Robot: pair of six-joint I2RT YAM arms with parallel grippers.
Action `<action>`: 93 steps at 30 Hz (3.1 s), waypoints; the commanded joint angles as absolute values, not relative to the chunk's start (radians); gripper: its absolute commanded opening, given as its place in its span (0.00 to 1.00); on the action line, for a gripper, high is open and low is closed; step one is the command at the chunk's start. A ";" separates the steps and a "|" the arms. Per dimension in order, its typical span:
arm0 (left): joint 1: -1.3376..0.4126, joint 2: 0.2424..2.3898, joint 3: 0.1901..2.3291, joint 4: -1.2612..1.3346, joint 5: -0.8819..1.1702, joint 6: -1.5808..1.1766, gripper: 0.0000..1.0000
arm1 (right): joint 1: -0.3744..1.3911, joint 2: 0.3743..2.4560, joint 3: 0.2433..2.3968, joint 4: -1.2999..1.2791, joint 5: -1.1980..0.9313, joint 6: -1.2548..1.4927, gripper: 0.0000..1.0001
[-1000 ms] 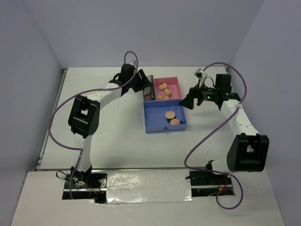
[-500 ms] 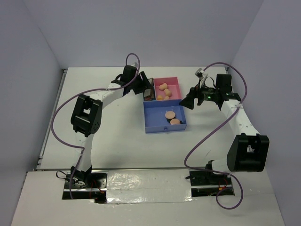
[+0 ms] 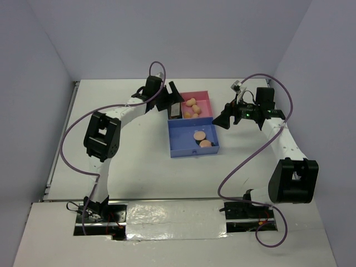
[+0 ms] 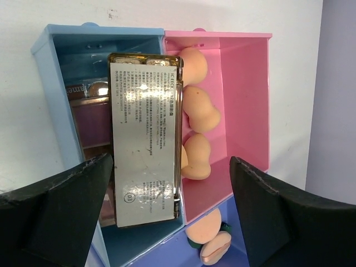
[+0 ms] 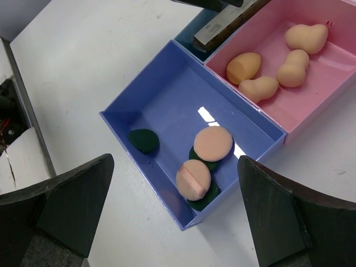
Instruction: Organize the makeup
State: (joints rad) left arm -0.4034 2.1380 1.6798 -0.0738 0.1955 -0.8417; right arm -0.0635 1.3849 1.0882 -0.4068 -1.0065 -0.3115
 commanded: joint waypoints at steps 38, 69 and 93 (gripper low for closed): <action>0.053 1.214 0.968 0.063 0.371 -0.509 0.99 | -0.071 1.256 1.244 -0.477 -0.706 -0.310 1.00; 0.130 0.934 0.755 0.015 0.520 -0.408 0.99 | -0.074 1.097 1.019 -0.227 -0.173 0.078 1.00; 0.130 0.857 0.670 0.034 0.546 -0.403 0.99 | -0.075 1.023 0.913 -0.221 -0.169 0.041 1.00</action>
